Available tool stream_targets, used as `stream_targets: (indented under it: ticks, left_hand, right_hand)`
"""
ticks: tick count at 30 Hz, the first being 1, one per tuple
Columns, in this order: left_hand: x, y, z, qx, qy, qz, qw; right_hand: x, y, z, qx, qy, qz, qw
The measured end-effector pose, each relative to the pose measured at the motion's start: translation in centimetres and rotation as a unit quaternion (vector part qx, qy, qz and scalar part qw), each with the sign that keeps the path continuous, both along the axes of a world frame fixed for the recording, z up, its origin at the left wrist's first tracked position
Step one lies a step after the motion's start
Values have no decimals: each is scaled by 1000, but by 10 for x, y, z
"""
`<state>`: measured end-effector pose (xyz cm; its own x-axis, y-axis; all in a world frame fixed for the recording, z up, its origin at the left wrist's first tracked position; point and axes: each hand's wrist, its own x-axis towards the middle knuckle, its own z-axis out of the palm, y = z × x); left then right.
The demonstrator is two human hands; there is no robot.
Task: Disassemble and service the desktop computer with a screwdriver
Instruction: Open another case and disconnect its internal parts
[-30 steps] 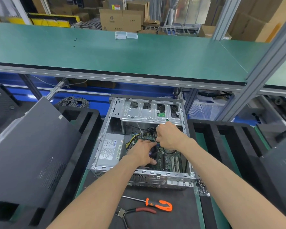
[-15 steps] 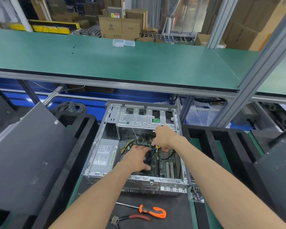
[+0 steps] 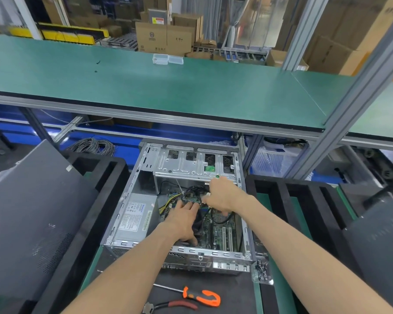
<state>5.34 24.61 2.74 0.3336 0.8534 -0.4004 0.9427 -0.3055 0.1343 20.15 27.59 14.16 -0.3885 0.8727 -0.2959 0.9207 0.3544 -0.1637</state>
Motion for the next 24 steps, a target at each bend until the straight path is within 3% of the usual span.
stream_targets:
  ticks: [3,9,12,15,18,19,21,24]
  left_hand:
    - [0,0,-2,-7,-9,7,1000]
    - [0,-1,-1,-22,-24,22,999]
    - [-1,-1,-1,-28,-30,29,999]
    - [-1,-1,0,-30,-28,30,999]
    - [0,0,0,-34,-18,28,999]
    - [1,0,-1,-32,-16,30,999]
    - [1,0,-1,-31,-15,31,999]
    - [1,0,-2,-33,-13,28,999]
  right_hand:
    - [-4,0,1,-19,-28,-8,999]
    - [-17,-1,4,25,-95,113,989]
    - [-16,1,2,37,-80,137,987]
    - [-15,-1,-1,18,-42,113,993]
    - [-10,0,-9,43,17,-26,999]
    - [-9,1,-11,50,-3,-51,997]
    - [-7,2,-10,35,-47,-45,997]
    - [-8,0,-2,0,-38,-19,999]
